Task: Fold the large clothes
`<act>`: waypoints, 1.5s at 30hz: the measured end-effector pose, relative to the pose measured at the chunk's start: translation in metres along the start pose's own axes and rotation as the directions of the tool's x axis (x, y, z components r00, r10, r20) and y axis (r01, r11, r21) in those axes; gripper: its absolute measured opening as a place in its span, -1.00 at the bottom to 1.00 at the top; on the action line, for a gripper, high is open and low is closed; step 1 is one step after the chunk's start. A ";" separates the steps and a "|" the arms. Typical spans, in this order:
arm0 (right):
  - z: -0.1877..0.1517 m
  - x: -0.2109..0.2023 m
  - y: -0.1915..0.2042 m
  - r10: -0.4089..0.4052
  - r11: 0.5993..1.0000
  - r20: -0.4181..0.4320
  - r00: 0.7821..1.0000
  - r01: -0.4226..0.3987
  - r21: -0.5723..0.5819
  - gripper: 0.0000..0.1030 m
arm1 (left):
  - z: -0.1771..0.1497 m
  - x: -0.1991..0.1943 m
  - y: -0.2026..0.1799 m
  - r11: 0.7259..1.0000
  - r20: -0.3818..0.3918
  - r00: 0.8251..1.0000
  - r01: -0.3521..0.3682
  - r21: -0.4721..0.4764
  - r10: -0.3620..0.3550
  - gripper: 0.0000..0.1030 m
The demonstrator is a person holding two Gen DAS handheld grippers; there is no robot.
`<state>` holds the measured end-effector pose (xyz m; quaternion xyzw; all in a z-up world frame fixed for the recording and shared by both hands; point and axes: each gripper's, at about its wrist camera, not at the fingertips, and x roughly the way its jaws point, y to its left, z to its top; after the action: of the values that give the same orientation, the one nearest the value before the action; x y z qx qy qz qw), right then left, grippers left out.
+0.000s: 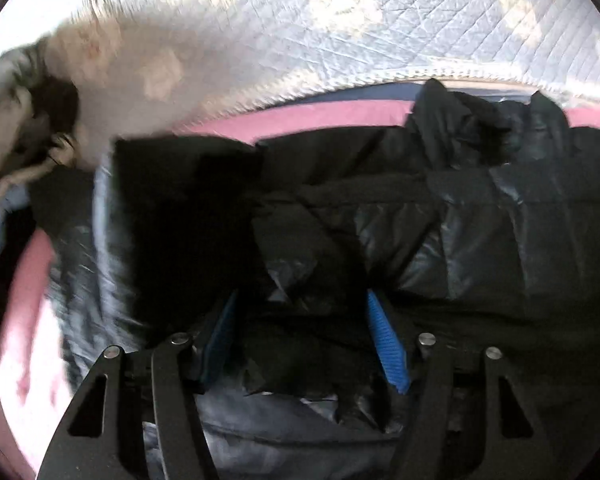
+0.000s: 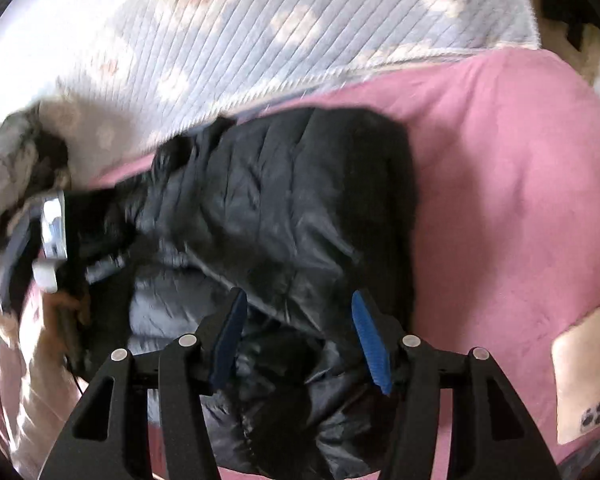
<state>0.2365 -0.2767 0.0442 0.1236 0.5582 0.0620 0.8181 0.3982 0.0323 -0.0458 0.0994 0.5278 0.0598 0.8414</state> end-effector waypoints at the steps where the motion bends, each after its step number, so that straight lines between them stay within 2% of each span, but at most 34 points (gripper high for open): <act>1: 0.000 0.001 0.005 -0.035 0.999 0.016 0.999 0.035 -0.033 0.11 | -0.001 -0.001 0.000 0.999 0.009 0.999 -0.035 0.023 0.035 0.21; 2: 0.003 0.003 0.014 -0.076 0.994 0.045 0.996 0.080 -0.080 0.11 | -0.001 0.000 0.004 0.998 0.014 0.998 -0.059 0.036 0.058 0.11; 3: 0.003 0.006 0.018 -0.081 0.992 0.055 0.995 0.086 -0.094 0.11 | -0.002 0.004 0.009 0.997 0.007 0.998 -0.064 0.036 0.064 -0.09; 6: 0.016 0.027 0.024 -0.039 0.997 0.046 0.998 0.042 -0.072 0.08 | 0.001 0.010 0.028 1.000 -0.040 0.999 -0.007 -0.022 0.006 -0.28; 8: 0.027 0.042 0.019 -0.041 0.999 0.067 0.997 0.043 -0.026 -0.09 | 0.001 0.008 0.034 1.000 -0.045 0.999 -0.012 -0.016 0.011 -0.36; 9: 0.032 0.050 0.013 -0.041 0.999 0.061 0.997 0.042 -0.015 -0.11 | 0.000 0.007 0.036 1.000 -0.045 0.999 -0.015 -0.005 0.014 -0.36; 10: 0.034 0.059 0.010 -0.057 0.998 0.045 0.997 0.058 -0.006 -0.19 | -0.001 0.008 0.037 1.000 -0.046 0.999 -0.017 0.001 0.017 -0.36; 11: 0.036 0.073 0.003 -0.109 0.994 0.007 0.994 0.109 0.004 -0.34 | -0.003 0.011 0.039 1.000 -0.041 0.999 -0.018 0.003 0.018 -0.36; 13: 0.036 0.092 -0.009 -0.143 0.990 -0.040 0.989 0.144 0.016 -0.39 | -0.005 0.016 0.041 1.000 -0.015 1.000 -0.005 -0.013 0.004 -0.36; 14: 0.038 0.094 -0.013 -0.125 0.992 -0.033 0.992 0.126 0.029 -0.39 | -0.006 0.014 0.041 1.000 -0.009 1.000 0.007 -0.030 -0.007 -0.36; 16: 0.039 0.089 -0.017 -0.129 0.990 -0.033 0.991 0.130 0.056 -0.41 | -0.008 0.009 0.041 0.999 0.005 1.000 0.029 -0.026 -0.029 -0.36; 18: 0.040 0.080 -0.015 -0.145 0.987 -0.035 0.989 0.147 0.064 -0.41 | -0.012 -0.006 0.045 0.995 0.033 0.994 0.103 -0.015 -0.103 -0.37; 19: 0.040 0.070 -0.014 -0.141 0.988 -0.019 0.990 0.142 0.062 -0.41 | -0.014 -0.017 0.052 0.990 0.046 0.990 0.137 -0.024 -0.135 -0.35; 22: 0.043 0.040 -0.012 -0.119 0.991 0.068 0.991 0.114 0.073 -0.41 | -0.017 -0.054 0.071 0.987 0.096 0.982 0.163 -0.009 -0.162 -0.35; 24: 0.043 0.017 -0.011 -0.082 0.994 0.129 0.988 0.072 0.081 -0.41 | -0.018 -0.082 0.091 0.980 0.147 0.970 0.197 -0.007 -0.194 -0.34; 25: 0.043 0.007 -0.011 -0.061 0.995 0.153 0.986 0.049 0.082 -0.40 | -0.019 -0.095 0.102 0.975 0.167 0.962 0.222 -0.013 -0.216 -0.31; 27: 0.044 -0.006 -0.008 -0.053 0.996 0.183 0.982 0.039 0.081 -0.33 | -0.020 -0.118 0.130 0.966 0.218 0.947 0.254 -0.055 -0.237 0.05; 28: 0.042 -0.014 -0.007 -0.061 0.996 0.204 0.977 0.045 0.079 -0.16 | -0.021 -0.129 0.146 0.961 0.249 0.939 0.265 -0.080 -0.238 0.16; 29: 0.041 -0.019 -0.007 -0.069 0.996 0.221 0.973 0.052 0.079 0.18 | -0.022 -0.136 0.159 0.957 0.276 0.931 0.273 -0.095 -0.238 0.30; 30: 0.039 -0.023 -0.005 -0.075 0.995 0.250 0.965 0.057 0.079 0.33 | -0.026 -0.143 0.173 0.954 0.308 0.922 0.279 -0.105 -0.235 0.46; 31: 0.035 -0.031 -0.006 -0.078 0.995 0.282 0.956 0.057 0.083 0.45 | -0.031 -0.147 0.186 0.953 0.336 0.912 0.284 -0.107 -0.234 0.59; 32: 0.032 -0.037 -0.005 -0.080 0.995 0.307 0.948 0.056 0.088 0.45 | -0.036 -0.146 0.197 0.952 0.352 0.906 0.287 -0.104 -0.234 0.87; 33: 0.031 -0.041 -0.004 -0.083 0.994 0.320 0.944 0.055 0.097 0.45 | -0.040 -0.140 0.209 0.956 0.357 0.910 0.269 -0.119 -0.211 1.00; 35: 0.031 -0.048 -0.002 -0.075 0.991 0.353 0.933 0.031 0.129 0.46 | -0.039 -0.124 0.230 0.958 0.317 0.943 0.181 -0.221 -0.105 1.00; 36: 0.029 -0.053 -0.001 -0.057 0.991 0.367 0.928 0.007 0.136 0.49 | -0.036 -0.117 0.239 0.951 0.302 0.950 0.159 -0.264 -0.075 1.00; 38: 0.029 -0.061 0.003 -0.007 0.993 0.384 0.923 -0.038 0.111 0.64 | -0.027 -0.108 0.251 0.937 0.308 0.945 0.198 -0.288 -0.105 1.00; 42: 0.027 -0.063 0.015 -0.018 0.999 0.395 0.919 -0.001 0.047 0.64 | -0.008 -0.084 0.262 0.930 0.290 0.938 0.265 -0.254 -0.188 1.00; 44: 0.027 -0.059 0.018 -0.015 0.999 0.381 0.925 0.002 0.034 0.64 | -0.002 -0.070 0.265 0.939 0.278 0.945 0.242 -0.245 -0.171 1.00; 45: 0.026 -0.057 0.018 -0.003 0.999 0.369 0.929 -0.010 0.033 0.64 | 0.000 -0.064 0.271 0.945 0.277 0.953 0.194 -0.264 -0.118 0.99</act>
<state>0.2406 -0.2765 0.1093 0.1480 0.3954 0.0294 0.9060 0.3710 0.2826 0.0725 -0.0600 0.4058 0.0552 0.9103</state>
